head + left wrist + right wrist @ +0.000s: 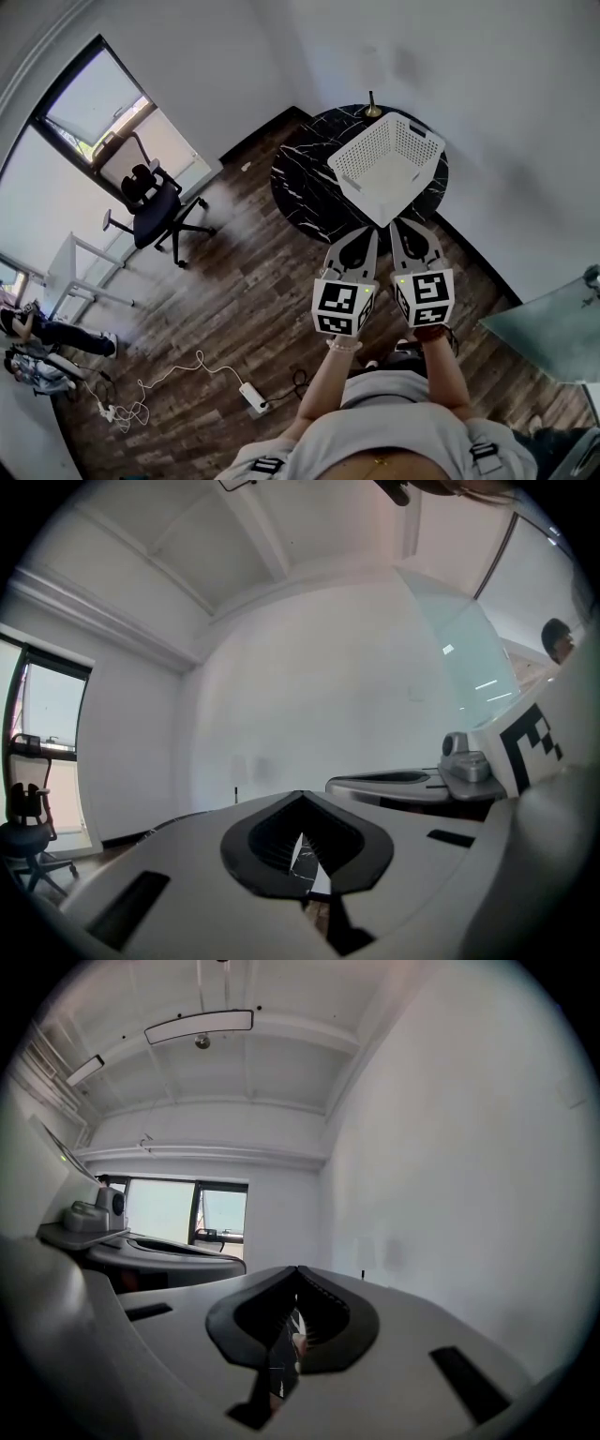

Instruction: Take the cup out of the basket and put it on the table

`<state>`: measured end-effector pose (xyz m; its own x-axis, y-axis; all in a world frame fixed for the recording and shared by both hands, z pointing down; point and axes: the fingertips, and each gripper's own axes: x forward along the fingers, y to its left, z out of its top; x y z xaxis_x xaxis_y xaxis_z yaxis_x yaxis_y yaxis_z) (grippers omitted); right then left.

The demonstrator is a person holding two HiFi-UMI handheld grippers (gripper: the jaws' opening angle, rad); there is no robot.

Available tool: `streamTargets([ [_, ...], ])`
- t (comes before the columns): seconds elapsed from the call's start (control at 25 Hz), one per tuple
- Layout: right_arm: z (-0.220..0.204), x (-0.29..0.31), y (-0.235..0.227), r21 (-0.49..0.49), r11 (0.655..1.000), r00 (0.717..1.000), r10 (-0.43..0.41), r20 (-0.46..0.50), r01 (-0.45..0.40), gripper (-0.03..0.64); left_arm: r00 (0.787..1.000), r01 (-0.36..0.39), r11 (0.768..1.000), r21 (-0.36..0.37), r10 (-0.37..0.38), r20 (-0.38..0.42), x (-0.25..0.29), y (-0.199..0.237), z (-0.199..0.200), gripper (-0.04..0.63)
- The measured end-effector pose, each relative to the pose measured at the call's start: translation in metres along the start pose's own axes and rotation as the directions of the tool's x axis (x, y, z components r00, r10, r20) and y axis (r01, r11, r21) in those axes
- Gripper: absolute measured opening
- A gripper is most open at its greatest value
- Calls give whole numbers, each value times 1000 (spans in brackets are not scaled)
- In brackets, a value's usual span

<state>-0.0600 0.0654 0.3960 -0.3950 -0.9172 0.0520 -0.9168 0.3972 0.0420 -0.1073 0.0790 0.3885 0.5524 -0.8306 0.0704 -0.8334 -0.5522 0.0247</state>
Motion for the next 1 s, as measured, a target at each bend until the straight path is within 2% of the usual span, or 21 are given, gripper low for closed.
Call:
streamTargets([
  [0.52,9,28,-44,13,991,990,134,31,-135,9,995,-102,995,-2,102,13,52,-8,15,6],
  [1.0,0,22,-73,1,979,978,204,34,-204,9,991,-132,991,-6,132,-9,76,-26,3,6],
])
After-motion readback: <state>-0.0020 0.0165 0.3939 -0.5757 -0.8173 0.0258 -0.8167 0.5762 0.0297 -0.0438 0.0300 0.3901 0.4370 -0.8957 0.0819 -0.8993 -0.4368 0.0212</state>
